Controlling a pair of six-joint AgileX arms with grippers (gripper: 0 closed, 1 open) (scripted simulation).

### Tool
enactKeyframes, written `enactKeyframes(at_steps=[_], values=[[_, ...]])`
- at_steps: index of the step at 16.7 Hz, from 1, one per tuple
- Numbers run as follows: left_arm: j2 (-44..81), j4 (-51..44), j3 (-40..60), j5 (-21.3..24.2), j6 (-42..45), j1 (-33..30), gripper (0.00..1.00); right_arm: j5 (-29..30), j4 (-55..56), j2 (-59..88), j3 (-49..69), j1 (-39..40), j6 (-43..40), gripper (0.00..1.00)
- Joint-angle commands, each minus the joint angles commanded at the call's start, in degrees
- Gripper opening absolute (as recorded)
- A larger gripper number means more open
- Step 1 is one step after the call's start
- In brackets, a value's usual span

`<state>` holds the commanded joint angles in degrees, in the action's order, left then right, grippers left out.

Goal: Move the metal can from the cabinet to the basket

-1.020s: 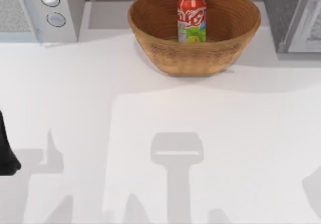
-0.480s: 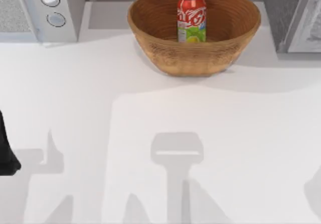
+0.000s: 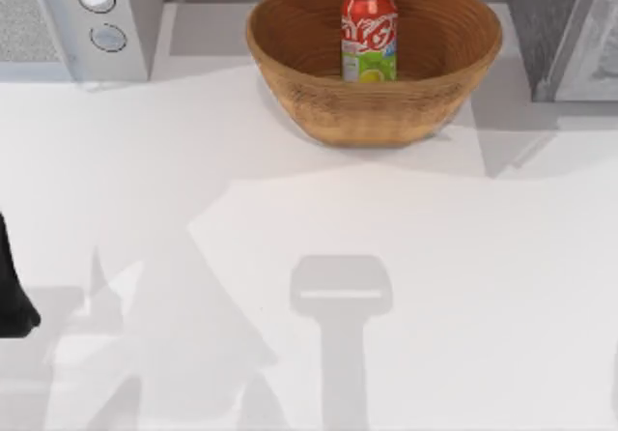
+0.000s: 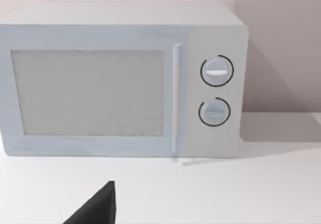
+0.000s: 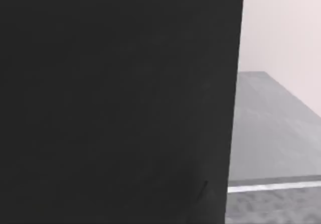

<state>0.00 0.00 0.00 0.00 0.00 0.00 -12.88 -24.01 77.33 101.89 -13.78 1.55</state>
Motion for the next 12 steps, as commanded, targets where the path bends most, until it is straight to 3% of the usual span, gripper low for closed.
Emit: enactKeyframes(at_steps=[6,9,12], values=[[0.00,0.00,0.00,0.00,0.00,0.00,1.00,28.68,-0.83,-1.98,-1.84,28.98,-0.31,1.00],[0.00,0.00,0.00,0.00,0.00,0.00,1.00,36.42,-1.00,-2.92,-2.83,36.76,-0.41,1.00],[0.00,0.00,0.00,0.00,0.00,0.00,1.00,38.75,-1.04,-3.28,-3.22,39.10,-0.44,1.00]])
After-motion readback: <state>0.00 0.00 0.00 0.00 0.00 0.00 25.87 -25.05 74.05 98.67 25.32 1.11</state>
